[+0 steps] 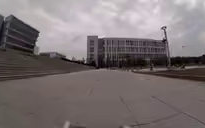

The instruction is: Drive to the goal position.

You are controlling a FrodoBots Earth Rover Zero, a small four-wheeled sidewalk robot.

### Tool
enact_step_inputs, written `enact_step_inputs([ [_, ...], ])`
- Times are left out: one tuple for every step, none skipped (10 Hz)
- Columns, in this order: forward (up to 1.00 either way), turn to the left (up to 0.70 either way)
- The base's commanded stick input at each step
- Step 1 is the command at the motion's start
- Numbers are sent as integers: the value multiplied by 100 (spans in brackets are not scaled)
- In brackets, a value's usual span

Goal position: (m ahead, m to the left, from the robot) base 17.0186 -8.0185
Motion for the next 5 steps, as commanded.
enact_step_inputs([
  [70,0],
  [70,0],
  [70,0],
  [70,0],
  [70,0],
])
